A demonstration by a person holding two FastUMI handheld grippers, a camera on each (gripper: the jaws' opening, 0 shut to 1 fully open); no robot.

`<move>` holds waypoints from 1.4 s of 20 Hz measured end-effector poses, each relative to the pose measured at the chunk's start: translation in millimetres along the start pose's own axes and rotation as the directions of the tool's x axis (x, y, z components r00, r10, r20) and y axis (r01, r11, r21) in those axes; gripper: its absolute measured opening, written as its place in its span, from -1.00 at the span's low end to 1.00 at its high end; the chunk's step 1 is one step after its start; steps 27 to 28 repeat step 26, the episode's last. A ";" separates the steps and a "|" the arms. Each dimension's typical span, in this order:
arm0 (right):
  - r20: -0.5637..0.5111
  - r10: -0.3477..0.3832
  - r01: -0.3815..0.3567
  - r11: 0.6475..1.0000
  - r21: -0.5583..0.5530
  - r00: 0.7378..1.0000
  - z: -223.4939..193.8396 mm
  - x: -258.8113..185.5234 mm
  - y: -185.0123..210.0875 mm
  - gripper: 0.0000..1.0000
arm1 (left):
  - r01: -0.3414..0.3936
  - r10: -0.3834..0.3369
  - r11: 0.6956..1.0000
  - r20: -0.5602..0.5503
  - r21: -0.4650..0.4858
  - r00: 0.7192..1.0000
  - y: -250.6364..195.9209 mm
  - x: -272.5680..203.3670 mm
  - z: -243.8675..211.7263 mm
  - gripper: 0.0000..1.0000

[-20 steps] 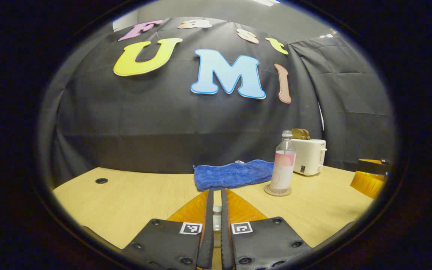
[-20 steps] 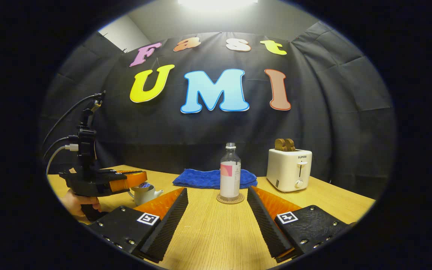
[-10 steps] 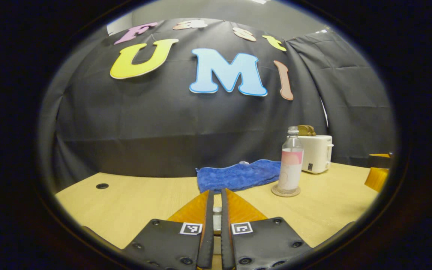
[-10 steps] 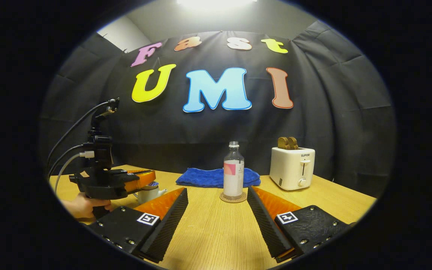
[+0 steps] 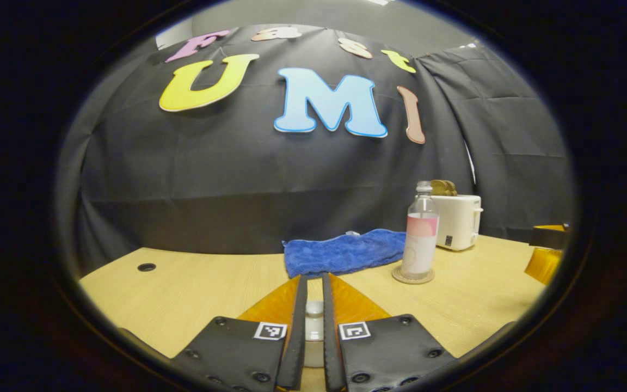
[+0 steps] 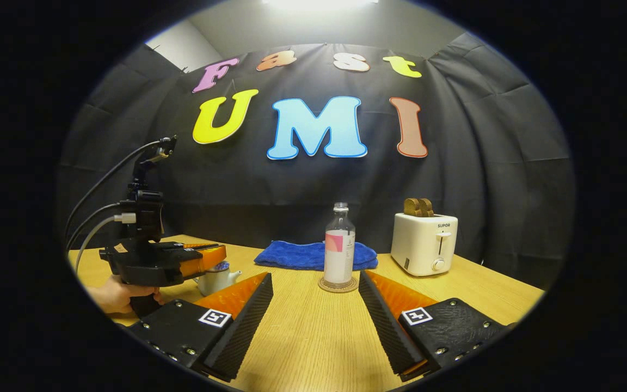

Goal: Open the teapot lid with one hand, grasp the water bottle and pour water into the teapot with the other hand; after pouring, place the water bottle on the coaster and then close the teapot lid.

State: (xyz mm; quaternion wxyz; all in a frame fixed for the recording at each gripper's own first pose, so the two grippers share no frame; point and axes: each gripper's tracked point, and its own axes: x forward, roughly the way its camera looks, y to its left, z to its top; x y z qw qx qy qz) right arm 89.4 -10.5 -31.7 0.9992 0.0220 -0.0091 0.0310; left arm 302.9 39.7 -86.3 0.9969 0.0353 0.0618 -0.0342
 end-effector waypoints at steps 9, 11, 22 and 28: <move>0.000 -0.010 0.010 1.000 -0.009 1.000 -0.3 0.3 -2.8 0.96 | -0.018 0.017 1.000 -0.020 -0.025 1.000 -4.0 -30.4 1.3 -0.29; 0.003 -0.013 0.013 1.000 -0.017 1.000 0.3 1.2 -2.9 0.96 | -0.020 0.020 0.999 -0.003 -0.049 1.000 -11.5 -45.3 6.2 -0.33; 0.008 -0.019 0.019 1.000 -0.020 1.000 1.3 1.7 -3.3 0.96 | -0.085 0.088 0.995 0.047 -0.061 0.995 -37.0 -128.9 10.1 -0.34; 0.032 -0.006 0.006 1.000 0.004 0.999 9.7 -5.5 0.3 0.96 | -0.094 0.094 0.996 0.102 -0.009 0.990 -45.2 -140.2 24.4 -0.17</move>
